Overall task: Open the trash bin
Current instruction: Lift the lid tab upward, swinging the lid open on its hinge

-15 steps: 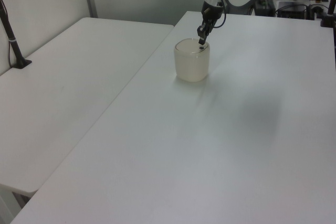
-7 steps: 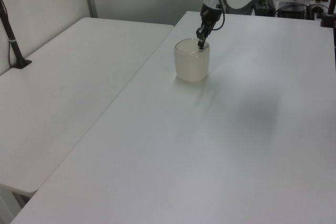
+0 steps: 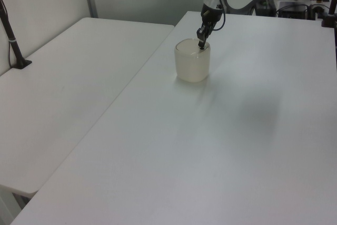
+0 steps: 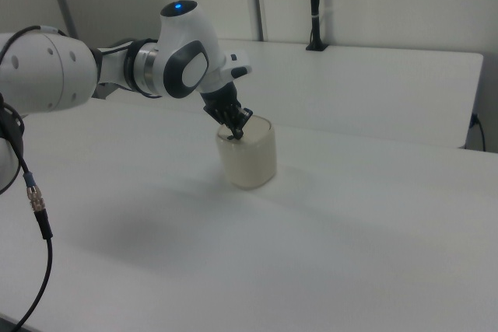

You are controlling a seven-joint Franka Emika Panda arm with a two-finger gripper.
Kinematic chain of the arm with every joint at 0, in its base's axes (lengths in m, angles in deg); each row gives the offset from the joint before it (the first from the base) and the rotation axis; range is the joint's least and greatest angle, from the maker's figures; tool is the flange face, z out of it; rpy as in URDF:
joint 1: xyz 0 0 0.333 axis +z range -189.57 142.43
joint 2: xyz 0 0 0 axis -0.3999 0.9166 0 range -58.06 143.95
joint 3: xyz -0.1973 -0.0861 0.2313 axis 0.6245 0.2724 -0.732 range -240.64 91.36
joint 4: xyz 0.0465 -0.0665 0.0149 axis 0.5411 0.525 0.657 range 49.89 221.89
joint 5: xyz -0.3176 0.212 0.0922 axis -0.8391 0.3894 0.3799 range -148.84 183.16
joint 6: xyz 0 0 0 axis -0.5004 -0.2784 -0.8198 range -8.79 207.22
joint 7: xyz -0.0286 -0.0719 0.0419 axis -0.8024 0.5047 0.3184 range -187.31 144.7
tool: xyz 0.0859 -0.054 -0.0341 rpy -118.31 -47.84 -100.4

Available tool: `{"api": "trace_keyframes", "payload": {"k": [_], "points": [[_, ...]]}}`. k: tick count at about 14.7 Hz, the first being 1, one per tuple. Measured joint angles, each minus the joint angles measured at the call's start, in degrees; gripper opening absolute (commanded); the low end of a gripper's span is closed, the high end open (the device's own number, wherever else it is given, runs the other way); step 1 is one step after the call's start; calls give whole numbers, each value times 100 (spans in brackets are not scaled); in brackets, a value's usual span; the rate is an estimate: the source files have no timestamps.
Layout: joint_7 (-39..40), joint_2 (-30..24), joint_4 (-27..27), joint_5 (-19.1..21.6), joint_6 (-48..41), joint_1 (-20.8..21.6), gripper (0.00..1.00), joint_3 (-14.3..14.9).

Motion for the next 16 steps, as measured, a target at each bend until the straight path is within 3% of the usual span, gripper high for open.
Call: {"api": "trace_keyframes", "payload": {"k": [9, 12, 16], "points": [[0, -8, -76, 0, -68, -33, 0, 1], [1, -248, -222, -1, -678, 10, 0, -27], [11, -943, -285, -62, -2114, 328, 0, -75]]}}
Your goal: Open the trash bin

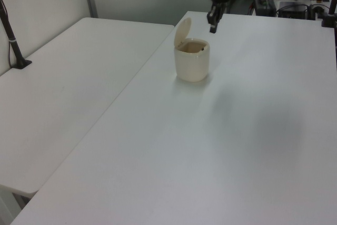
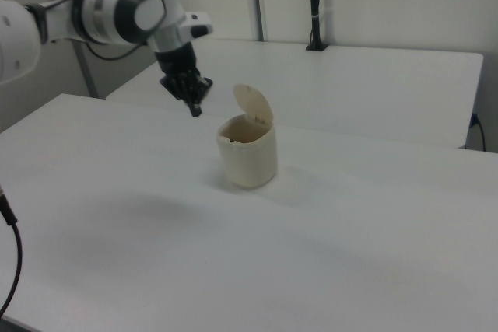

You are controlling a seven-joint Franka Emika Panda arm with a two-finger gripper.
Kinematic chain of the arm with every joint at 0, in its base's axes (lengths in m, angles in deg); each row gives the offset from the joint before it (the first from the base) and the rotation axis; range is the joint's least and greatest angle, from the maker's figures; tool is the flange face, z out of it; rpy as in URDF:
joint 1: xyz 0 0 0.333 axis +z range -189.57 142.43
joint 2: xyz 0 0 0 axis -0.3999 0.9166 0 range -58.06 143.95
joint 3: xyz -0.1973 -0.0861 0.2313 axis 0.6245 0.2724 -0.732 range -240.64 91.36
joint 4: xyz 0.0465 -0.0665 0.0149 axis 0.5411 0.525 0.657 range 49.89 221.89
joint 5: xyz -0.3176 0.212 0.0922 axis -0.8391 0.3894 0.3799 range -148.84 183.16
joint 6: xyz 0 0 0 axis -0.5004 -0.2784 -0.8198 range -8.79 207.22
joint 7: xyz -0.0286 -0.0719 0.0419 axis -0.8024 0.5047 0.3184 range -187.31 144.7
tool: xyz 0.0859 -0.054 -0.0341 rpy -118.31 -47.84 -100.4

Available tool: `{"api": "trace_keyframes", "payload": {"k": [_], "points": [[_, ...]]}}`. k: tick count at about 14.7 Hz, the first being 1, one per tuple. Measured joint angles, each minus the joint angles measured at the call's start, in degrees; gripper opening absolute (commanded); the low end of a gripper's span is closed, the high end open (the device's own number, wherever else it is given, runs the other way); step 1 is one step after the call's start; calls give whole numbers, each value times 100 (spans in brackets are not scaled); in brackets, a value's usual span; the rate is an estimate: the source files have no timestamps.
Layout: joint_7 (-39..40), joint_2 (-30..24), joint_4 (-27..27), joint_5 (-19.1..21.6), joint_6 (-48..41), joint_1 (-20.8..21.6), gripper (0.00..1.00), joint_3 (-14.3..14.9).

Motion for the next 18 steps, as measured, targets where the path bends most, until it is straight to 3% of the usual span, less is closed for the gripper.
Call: {"api": "trace_keyframes", "payload": {"k": [5, 7, 10, 13, 15, 18], "points": [[43, -633, 69, -33, -1239, 337, 0, -4], [43, -799, 157, -33, -1527, 431, 9, 14], [42, -991, 282, -33, -1707, 692, 39, 298], [44, -1074, 315, -33, -1805, 748, 89, 507], [45, -1080, 327, -33, -1809, 748, 100, 540], [45, -1080, 348, -34, -1809, 759, 100, 540]]}}
